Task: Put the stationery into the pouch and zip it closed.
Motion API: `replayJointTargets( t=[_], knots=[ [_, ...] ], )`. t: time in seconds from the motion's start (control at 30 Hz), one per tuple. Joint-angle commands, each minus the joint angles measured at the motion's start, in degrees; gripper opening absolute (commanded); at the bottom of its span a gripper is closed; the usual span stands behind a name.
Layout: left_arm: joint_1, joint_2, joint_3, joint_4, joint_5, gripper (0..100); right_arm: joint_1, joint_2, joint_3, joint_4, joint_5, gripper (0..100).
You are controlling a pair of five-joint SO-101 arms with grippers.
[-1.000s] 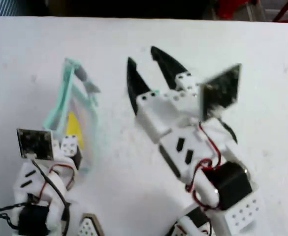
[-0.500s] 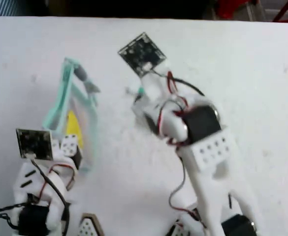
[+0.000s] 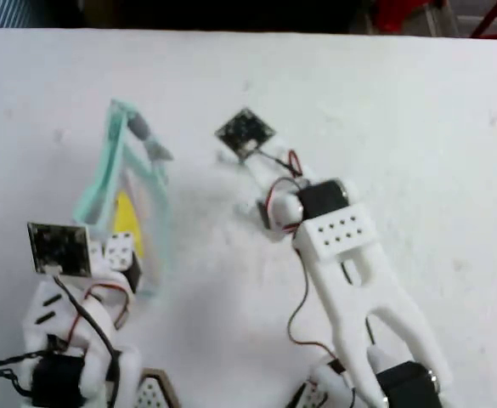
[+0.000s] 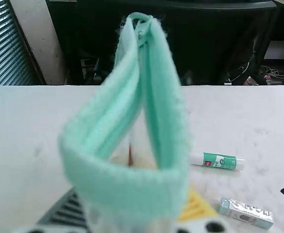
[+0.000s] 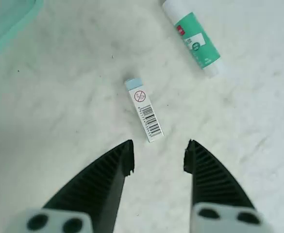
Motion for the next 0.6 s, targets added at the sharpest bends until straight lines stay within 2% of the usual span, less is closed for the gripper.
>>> replayJointTargets(
  t=[0.0, 0.17, 0.37, 0.57],
  knots=[
    [-0.4, -0.7, -0.4, -1.8, 0.4, 2, 0.3, 0.0, 0.9, -1.7, 1.9, 16.3],
    [-0.5, -0.7, -0.4, -1.8, 0.4, 2, 0.7, 0.0, 4.0, -3.6, 5.6, 16.4],
    [-0.6, -0.7, -0.4, -1.8, 0.4, 2, 0.4, 4.4, 4.5, -8.9, 5.9, 17.2],
    [-0.6, -0.7, -0.4, -1.8, 0.4, 2, 0.5, 21.1, -6.5, -7.0, 5.9, 28.5]
  ],
)
